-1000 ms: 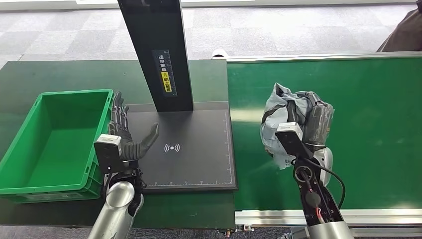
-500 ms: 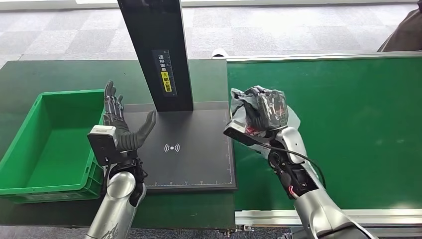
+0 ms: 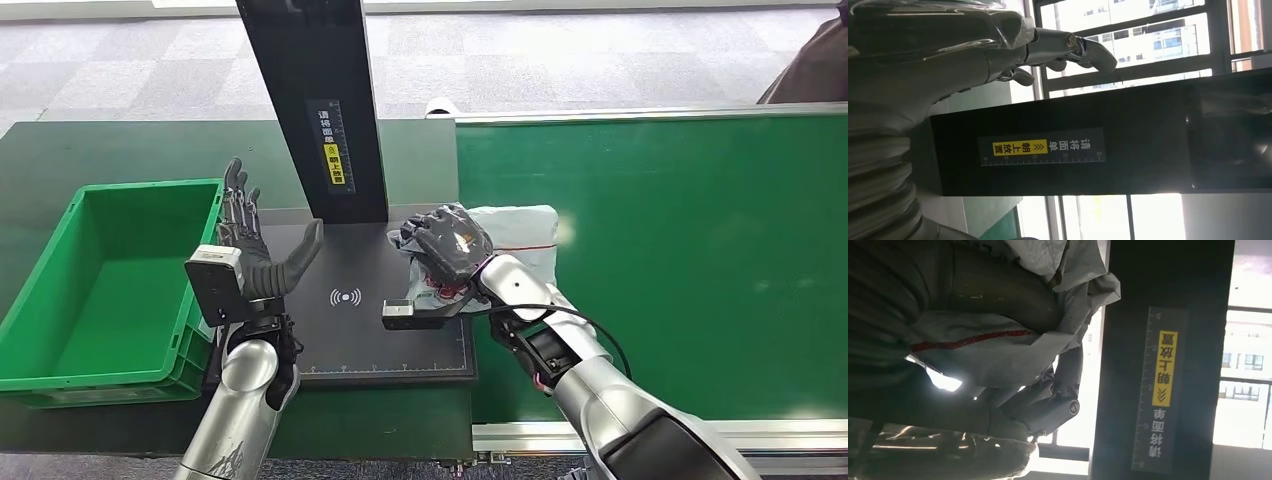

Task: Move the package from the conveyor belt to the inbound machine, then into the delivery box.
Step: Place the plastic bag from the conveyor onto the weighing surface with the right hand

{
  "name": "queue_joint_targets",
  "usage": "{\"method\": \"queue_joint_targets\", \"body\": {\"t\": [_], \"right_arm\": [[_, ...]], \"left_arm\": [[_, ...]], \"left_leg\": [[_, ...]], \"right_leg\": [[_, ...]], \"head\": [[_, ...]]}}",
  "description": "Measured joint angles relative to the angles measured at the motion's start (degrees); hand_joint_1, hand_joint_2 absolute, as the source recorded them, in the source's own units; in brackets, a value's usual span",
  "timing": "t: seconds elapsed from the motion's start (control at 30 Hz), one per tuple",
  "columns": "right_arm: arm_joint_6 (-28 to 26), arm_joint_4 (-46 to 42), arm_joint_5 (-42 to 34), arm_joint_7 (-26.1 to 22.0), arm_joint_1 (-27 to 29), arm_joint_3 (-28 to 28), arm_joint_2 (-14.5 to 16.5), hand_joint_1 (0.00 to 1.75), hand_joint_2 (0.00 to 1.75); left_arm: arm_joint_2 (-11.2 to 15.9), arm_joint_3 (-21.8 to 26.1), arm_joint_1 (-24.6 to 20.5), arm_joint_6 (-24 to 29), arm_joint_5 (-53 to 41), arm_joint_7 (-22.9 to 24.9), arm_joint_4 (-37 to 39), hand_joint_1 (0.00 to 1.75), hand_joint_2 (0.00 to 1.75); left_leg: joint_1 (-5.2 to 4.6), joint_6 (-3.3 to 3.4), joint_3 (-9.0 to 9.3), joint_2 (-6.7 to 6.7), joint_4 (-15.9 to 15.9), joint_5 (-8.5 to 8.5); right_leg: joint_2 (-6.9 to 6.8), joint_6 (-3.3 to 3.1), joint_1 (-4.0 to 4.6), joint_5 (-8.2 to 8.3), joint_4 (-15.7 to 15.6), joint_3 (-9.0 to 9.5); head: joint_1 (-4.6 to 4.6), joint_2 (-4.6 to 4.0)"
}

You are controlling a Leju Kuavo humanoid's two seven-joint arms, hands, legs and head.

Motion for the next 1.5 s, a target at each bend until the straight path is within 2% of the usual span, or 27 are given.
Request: {"method": "queue_joint_targets", "body": {"t": [0.27, 0.53, 0.97, 1.33, 1.5], "right_arm": [[-1.12, 2.51, 3.92, -0.57, -0.52, 7.08, 2.48, 1.75, 1.75], [-1.88, 4.78, 4.94, 0.48, -1.37, 11.24, 4.83, 1.75, 1.75], [-0.9, 7.3, 6.82, 2.87, -0.99, 15.02, 8.14, 1.75, 1.75], [1.15, 8.39, 7.06, 4.23, -0.68, 16.24, 9.32, 1.75, 1.75], [2.14, 8.69, 6.2, 3.43, 0.04, 16.42, 10.01, 1.75, 1.75]], "left_arm": [[-0.08, -0.01, -0.46, -0.49, 0.9, -0.82, 0.82, 0.0, 1.75], [-0.79, -0.44, -1.0, -1.11, 1.22, -1.73, 2.02, 0.0, 1.75], [-1.19, -1.56, -1.23, -1.78, 1.26, -1.94, 2.14, 0.0, 1.75], [-1.44, -2.04, -1.57, -2.39, 1.25, -1.75, 2.13, 0.0, 1.75], [-1.44, -2.79, -1.74, -3.25, 1.25, -1.1, 2.13, 0.0, 1.75]], "left_leg": [[0.0, 0.0, 0.0, 0.03, 0.0, 0.0], [0.0, 0.0, 0.0, 0.03, 0.0, 0.0], [0.0, 0.0, 0.0, 0.04, 0.0, 0.0], [0.0, 0.0, 0.01, 0.03, 0.0, 0.0], [0.0, 0.0, 0.0, 0.04, 0.0, 0.0]], "right_leg": [[0.02, 0.0, 0.0, 0.0, 0.0, -0.02], [0.03, 0.0, 0.0, 0.0, 0.0, -0.02], [0.03, 0.0, 0.01, 0.0, 0.0, -0.02], [0.03, 0.0, 0.01, 0.0, 0.0, -0.02], [0.03, 0.0, 0.01, 0.0, 0.0, -0.02]], "head": [[0.0, 0.0], [0.01, 0.0], [0.01, 0.0], [0.01, 0.0], [0.01, 0.0]]}}
